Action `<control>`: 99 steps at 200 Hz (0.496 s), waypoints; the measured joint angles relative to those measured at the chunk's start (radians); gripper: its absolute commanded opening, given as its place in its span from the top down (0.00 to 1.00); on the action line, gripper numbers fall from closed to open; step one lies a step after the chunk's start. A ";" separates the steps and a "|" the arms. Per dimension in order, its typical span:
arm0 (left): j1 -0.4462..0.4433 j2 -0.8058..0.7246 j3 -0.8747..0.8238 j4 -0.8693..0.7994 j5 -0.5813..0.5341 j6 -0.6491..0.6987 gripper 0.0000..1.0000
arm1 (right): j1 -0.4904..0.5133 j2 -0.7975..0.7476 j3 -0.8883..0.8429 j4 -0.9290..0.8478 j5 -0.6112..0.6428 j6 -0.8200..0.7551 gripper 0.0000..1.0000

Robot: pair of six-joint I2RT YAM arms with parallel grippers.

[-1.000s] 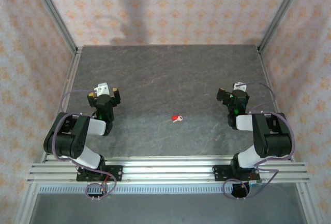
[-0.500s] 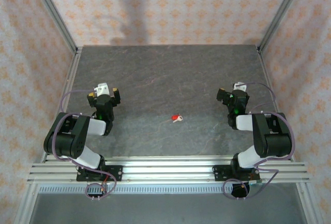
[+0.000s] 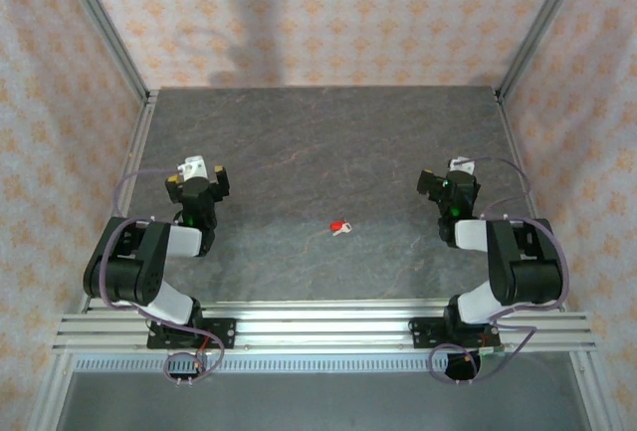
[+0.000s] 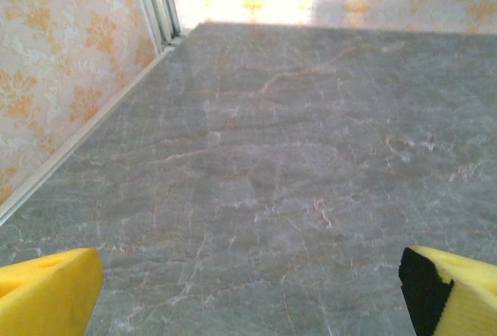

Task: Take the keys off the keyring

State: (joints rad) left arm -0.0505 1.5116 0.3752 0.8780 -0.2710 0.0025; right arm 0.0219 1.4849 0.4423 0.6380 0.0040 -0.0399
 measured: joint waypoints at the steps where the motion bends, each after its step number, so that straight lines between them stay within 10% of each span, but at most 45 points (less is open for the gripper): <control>1: 0.000 -0.002 0.002 -0.007 0.000 -0.001 0.00 | 0.000 -0.002 0.002 -0.005 0.000 0.000 0.01; 73: 0.010 -0.261 0.227 -0.459 -0.047 -0.198 0.00 | 0.002 -0.343 0.163 -0.349 -0.034 0.221 0.00; 99: 0.034 -0.327 0.262 -0.583 0.058 -0.336 0.04 | -0.003 -0.346 0.269 -0.483 -0.136 0.362 0.31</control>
State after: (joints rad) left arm -0.0170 1.1847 0.6376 0.2951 -0.2131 -0.3336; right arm 0.0189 1.1385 0.7116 0.1555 -0.1322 0.3218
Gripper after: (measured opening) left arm 0.997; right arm 0.809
